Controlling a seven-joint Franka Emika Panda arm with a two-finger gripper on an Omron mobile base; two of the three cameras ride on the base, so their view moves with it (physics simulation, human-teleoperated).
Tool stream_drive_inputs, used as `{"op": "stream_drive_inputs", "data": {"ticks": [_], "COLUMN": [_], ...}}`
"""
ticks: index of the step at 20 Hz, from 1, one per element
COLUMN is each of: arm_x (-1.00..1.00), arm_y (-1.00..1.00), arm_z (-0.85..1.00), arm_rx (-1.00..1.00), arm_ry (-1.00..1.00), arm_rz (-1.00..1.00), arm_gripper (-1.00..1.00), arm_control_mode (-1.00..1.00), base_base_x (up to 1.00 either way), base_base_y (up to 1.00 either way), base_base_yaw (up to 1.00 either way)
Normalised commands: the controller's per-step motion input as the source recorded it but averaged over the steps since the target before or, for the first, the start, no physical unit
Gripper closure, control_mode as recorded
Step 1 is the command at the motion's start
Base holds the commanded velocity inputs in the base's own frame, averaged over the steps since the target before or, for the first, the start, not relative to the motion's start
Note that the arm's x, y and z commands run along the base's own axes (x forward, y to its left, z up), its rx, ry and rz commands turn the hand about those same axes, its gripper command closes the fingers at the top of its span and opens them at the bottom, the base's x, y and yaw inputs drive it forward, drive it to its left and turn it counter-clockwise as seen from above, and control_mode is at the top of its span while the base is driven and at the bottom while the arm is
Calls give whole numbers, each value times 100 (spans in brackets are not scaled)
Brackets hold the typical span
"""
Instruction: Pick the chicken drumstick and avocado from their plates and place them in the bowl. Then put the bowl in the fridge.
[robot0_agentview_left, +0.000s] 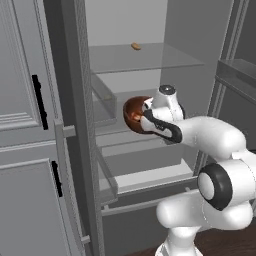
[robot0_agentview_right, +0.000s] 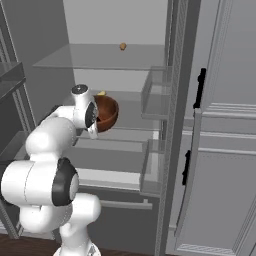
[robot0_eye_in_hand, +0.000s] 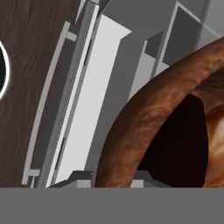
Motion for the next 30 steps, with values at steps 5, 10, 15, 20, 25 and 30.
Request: {"op": "stream_drive_inputs", "data": {"ticks": [5,10,15,20,25,30], "arm_x": [75,44,35,58,76,56], "arm_y": [0,0,0,0,0,8], "arm_z": [-4,-32,-38,-18,-4,-32], "arm_rx": [0,-2,-1,0,0,0], "arm_ry": [17,1,0,0,0,0], "arm_rz": [0,1,0,0,0,0], "arm_gripper": [100,100,100,100,100,100], "arm_control_mode": [-100,-100,-100,-100,-100,-100], "base_base_x": [0,0,0,0,0,0], "base_base_y": [0,0,0,0,0,0], "base_base_yaw": [0,0,0,0,0,0]}}
